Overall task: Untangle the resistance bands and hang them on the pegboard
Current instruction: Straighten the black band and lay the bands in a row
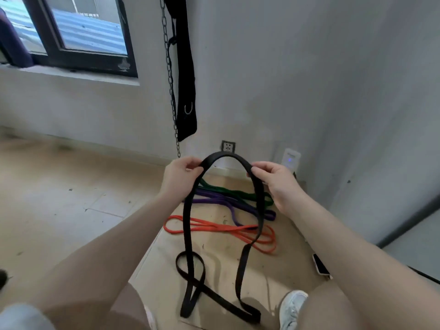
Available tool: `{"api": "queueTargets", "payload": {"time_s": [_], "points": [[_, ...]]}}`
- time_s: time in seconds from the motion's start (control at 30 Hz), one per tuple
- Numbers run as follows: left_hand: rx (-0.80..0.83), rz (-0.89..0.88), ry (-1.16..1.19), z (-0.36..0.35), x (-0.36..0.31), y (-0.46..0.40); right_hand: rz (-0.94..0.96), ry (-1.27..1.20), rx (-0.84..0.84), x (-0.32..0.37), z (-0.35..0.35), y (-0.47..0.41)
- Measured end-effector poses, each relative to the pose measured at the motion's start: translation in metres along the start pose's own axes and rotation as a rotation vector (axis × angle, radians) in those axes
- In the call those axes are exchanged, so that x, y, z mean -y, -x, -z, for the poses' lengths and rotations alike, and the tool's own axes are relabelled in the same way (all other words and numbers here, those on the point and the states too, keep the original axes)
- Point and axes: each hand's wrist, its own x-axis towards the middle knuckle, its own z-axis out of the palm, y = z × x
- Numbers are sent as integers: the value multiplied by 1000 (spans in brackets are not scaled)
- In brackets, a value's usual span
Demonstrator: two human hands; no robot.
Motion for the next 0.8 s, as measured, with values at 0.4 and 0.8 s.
{"api": "queueTargets", "payload": {"time_s": [0.4, 0.8], "points": [[161, 123, 92, -36, 45, -19, -231, -231, -2, -43, -16, -45], [537, 136, 74, -86, 108, 21, -424, -478, -66, -81, -39, -74]]}}
